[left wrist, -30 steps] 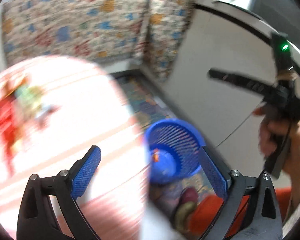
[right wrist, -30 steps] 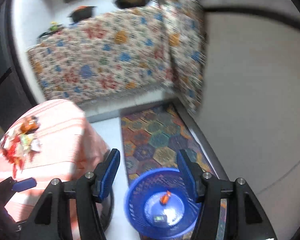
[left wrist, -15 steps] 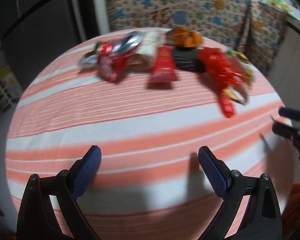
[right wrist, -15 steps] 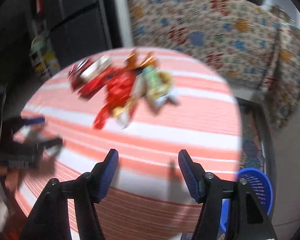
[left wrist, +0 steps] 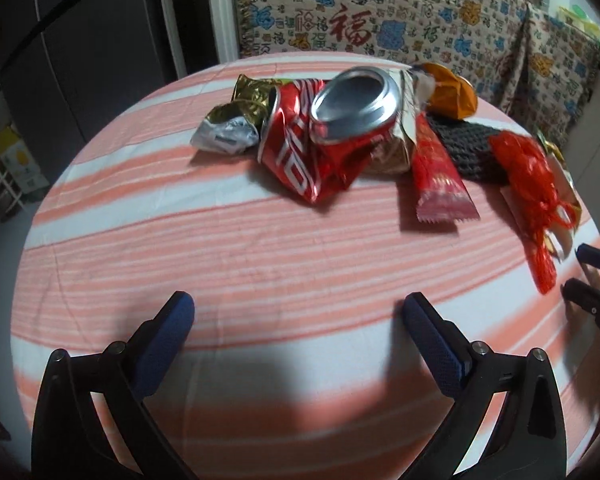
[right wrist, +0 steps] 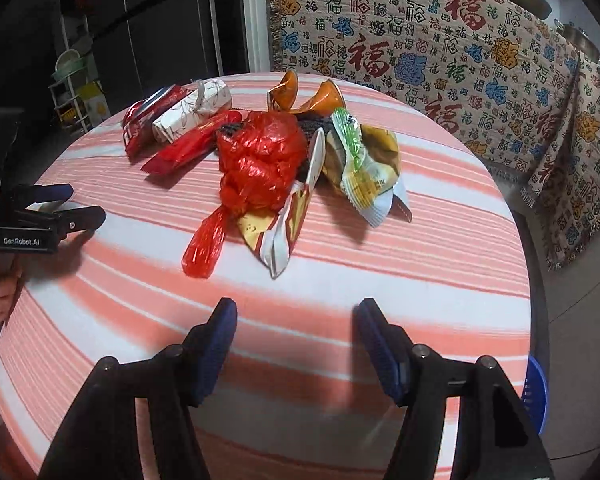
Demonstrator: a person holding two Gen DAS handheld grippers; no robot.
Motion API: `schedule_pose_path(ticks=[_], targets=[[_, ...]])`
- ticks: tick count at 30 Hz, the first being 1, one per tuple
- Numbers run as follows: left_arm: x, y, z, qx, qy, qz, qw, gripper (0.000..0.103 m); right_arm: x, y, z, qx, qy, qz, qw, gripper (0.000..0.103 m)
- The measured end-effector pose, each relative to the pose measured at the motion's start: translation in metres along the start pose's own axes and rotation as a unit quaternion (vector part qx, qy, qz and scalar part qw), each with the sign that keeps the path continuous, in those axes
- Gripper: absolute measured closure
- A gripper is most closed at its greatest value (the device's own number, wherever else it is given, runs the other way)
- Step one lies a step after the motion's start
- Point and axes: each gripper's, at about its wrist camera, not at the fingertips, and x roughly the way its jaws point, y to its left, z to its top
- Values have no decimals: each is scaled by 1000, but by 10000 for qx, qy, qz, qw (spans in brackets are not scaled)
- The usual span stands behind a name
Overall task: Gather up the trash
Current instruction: 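Return both tools to the table over the remaining trash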
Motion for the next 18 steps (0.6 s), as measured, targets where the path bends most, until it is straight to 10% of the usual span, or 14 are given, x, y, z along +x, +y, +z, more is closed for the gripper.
schedule_pose_path(ticks=[12,18], targets=[[8,1,11,0,11,2,10000,0,17,-1,22,72,-87,6,9999,43],[11,0,16,28,8,-18,10000,0,24,-7,36,361,-136,296,9988,82]])
